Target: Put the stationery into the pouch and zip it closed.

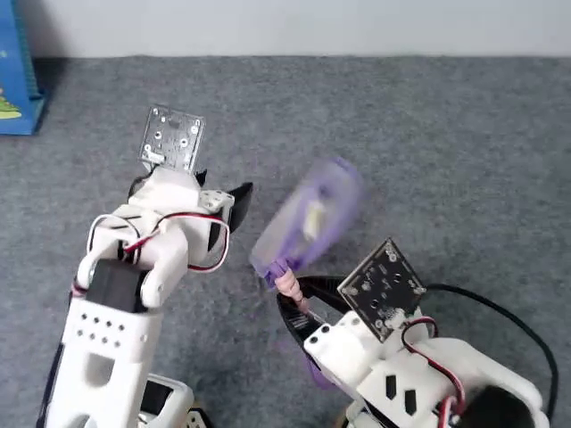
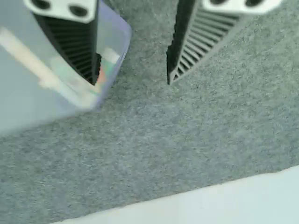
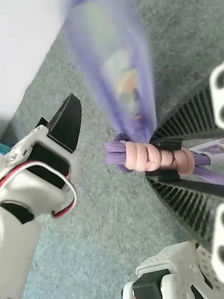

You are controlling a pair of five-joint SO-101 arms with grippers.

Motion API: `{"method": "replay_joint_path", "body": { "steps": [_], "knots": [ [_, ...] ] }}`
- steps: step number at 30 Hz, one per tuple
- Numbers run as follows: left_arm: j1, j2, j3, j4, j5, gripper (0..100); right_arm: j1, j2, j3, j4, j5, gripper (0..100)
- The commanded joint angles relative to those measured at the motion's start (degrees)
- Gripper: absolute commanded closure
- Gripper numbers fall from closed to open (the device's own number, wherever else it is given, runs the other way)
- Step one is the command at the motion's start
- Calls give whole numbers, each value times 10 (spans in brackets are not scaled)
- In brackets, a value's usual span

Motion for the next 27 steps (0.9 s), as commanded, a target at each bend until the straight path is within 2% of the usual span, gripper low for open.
{"method": "replay_joint_path", "body": {
  "steps": [1,4,11,20,27],
  "knots": [
    [19,-52,-28,23,-3,770,-1,-5,-26,0,1,991],
    [36,-85,-27,66,-25,728,8,-9,-26,1,4,991],
    [35,-177,-25,174,-125,710,113,-10,-26,49,38,991],
    [36,-229,-25,261,-259,709,119,-10,-29,71,39,991],
    [62,-243,-43,316,-303,709,119,-10,-29,71,37,991]
  ]
}}
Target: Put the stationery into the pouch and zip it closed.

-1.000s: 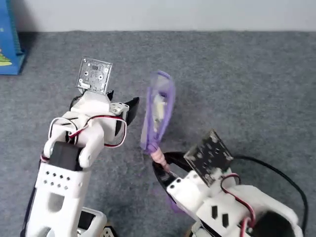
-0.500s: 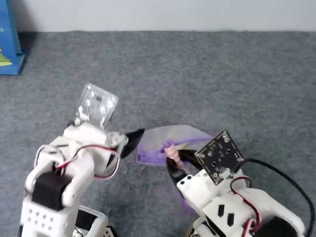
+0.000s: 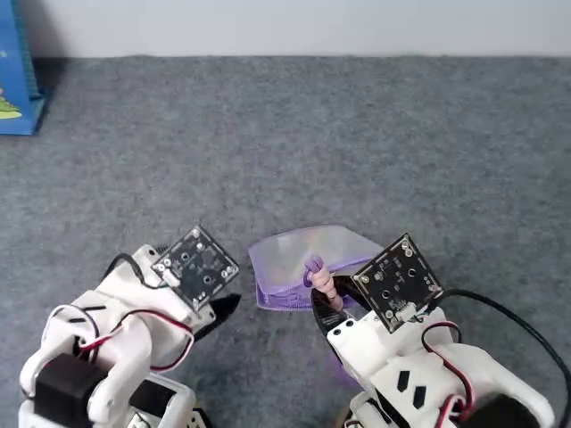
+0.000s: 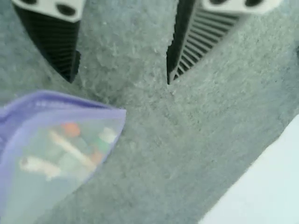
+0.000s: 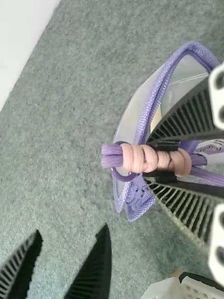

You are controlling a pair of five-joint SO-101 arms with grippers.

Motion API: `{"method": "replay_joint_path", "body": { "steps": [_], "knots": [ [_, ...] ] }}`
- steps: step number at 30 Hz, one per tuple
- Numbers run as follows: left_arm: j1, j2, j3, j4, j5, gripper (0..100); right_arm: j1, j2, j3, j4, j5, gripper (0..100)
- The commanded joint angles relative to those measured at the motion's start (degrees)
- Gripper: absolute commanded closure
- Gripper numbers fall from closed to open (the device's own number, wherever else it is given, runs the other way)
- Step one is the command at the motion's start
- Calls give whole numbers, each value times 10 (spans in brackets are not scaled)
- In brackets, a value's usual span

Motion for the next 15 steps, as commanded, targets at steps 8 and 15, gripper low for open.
{"method": "replay_joint_path", "body": {
  "steps": [8,15],
  "knots": [
    [109,-5,17,-55,17,704,5,-52,-25,0,1,991],
    [112,-5,94,-169,20,679,4,-87,48,-6,2,991]
  ]
}}
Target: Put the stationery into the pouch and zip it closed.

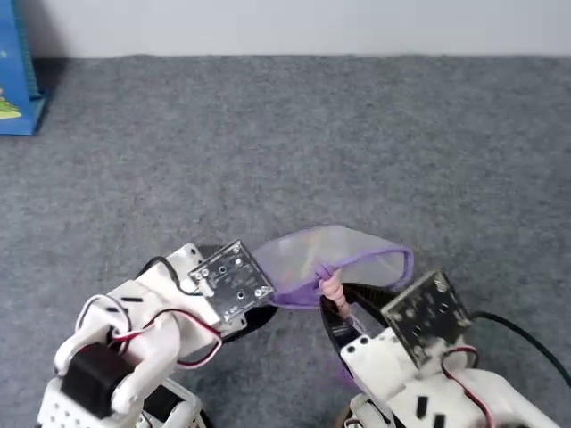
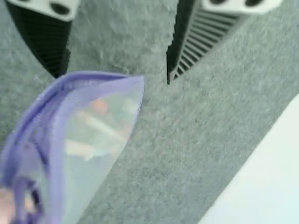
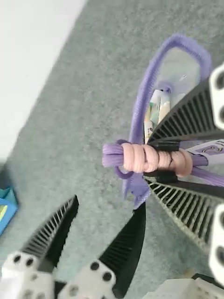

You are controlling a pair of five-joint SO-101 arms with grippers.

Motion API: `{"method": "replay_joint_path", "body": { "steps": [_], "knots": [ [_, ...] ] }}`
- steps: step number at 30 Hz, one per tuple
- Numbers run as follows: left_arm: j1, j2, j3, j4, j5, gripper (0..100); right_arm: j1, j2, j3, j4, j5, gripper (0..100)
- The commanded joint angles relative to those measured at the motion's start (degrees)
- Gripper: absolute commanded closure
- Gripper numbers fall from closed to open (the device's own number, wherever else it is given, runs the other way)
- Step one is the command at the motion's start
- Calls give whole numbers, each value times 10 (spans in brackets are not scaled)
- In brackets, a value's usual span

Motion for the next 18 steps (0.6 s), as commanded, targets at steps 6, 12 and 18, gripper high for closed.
{"method": "replay_joint_path", "body": {
  "steps": [6,12,18],
  "knots": [
    [81,-2,9,-48,44,680,3,-4,20,-24,1,991],
    [103,0,19,-81,63,681,3,-4,20,-18,1,991],
    [106,-4,66,-127,63,766,4,-5,20,-13,1,991]
  ]
}}
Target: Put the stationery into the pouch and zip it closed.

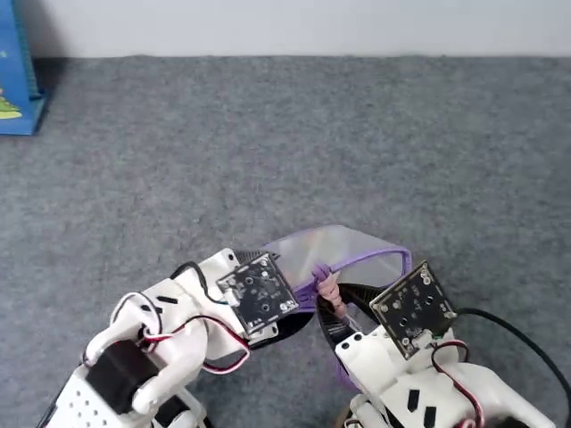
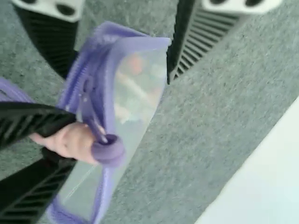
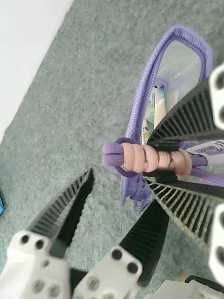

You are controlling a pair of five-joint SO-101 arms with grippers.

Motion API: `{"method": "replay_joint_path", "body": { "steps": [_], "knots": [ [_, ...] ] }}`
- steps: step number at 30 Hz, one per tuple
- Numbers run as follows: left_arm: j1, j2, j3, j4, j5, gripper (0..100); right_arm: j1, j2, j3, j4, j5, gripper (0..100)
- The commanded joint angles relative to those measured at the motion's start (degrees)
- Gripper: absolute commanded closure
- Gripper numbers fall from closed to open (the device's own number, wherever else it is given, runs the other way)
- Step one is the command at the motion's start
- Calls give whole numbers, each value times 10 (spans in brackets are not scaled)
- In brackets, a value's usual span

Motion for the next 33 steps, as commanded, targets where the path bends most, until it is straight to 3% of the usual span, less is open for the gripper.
{"method": "replay_joint_path", "body": {
  "steps": [1,19,24,33],
  "knots": [
    [1,-8,17,-39,6,780,5,-1,-2,-3,1,991],
    [1,-10,20,-43,6,962,18,-1,-2,-1,2,991],
    [1,-10,7,-22,8,988,121,-1,-1,-29,5,991],
    [-1,-10,11,-2,78,991,289,6,25,-135,6,991]
  ]
}}
